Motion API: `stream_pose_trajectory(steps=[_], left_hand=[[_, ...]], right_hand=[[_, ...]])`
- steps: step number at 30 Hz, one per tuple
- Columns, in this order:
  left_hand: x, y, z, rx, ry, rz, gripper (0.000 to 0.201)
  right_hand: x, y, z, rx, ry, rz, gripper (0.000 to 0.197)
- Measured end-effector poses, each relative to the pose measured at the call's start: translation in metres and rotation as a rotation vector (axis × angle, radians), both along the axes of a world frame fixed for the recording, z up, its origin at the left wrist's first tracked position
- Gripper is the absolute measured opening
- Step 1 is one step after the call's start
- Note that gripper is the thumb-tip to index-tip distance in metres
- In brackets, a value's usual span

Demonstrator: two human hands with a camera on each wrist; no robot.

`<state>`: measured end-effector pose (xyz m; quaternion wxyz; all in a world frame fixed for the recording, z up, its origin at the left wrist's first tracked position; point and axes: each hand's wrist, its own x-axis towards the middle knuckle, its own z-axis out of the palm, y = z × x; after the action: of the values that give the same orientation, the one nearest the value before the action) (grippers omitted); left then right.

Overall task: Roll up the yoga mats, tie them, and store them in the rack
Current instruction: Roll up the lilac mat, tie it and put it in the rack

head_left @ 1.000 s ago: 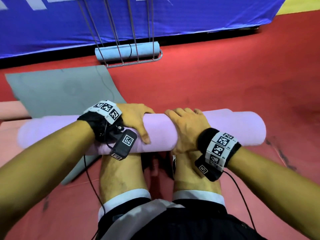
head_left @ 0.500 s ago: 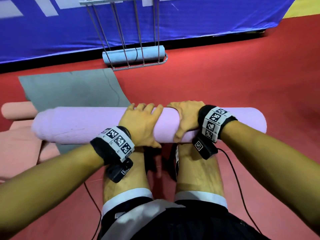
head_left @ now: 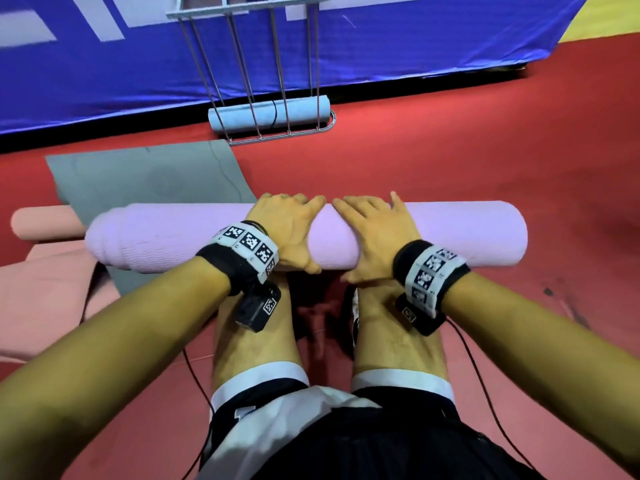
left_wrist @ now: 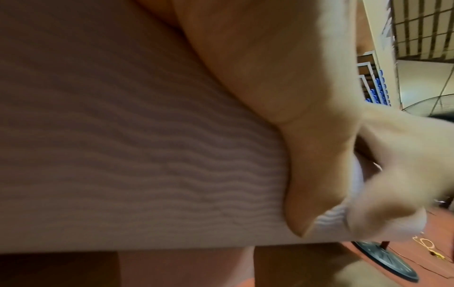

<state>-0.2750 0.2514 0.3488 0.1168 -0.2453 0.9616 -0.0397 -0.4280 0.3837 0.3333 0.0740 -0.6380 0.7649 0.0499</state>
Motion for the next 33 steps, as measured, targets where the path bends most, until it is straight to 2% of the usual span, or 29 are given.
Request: stream_pose_trajectory(steps=[3, 7, 10, 15, 18, 21, 25, 27, 30, 33], left_hand=[[-0.002, 0.001, 0.001, -0.004, -0.02, 0.007, 0.118], [-0.008, -0.007, 0.019, 0.059, -0.065, 0.047, 0.107], [-0.017, -0.023, 0.052, 0.086, -0.024, 0.086, 0.101], [-0.026, -0.043, 0.143, -0.004, 0.088, 0.091, 0.104], [-0.018, -0.035, 0.171, 0.007, 0.097, 0.107, 0.101], [-0.005, -0.015, 0.146, 0.139, 0.012, 0.086, 0.095], [0.014, 0.013, 0.059, 0.448, -0.128, 0.093, 0.092], [0.022, 0.024, 0.027, 0.521, -0.155, 0.099, 0.087], [0.027, 0.028, 0.016, 0.526, -0.117, 0.104, 0.087], [0.032, 0.032, 0.013, 0.396, -0.049, 0.068, 0.093]], right_hand=[[0.011, 0.011, -0.017, -0.041, 0.108, -0.079, 0.139], [0.01, -0.003, -0.005, -0.054, 0.126, -0.091, 0.121], [-0.006, -0.026, 0.035, -0.09, 0.141, -0.064, 0.119], [-0.027, -0.051, 0.132, -0.205, 0.121, -0.028, 0.116], [-0.022, -0.047, 0.155, -0.218, 0.095, -0.031, 0.115], [-0.012, -0.024, 0.137, -0.09, 0.038, -0.023, 0.118], [0.01, 0.01, 0.078, 0.214, -0.108, -0.01, 0.1], [0.018, 0.017, 0.051, 0.288, -0.123, 0.007, 0.095], [0.015, 0.012, 0.037, 0.318, -0.146, 0.004, 0.094], [0.007, 0.005, 0.037, 0.353, -0.188, -0.019, 0.097]])
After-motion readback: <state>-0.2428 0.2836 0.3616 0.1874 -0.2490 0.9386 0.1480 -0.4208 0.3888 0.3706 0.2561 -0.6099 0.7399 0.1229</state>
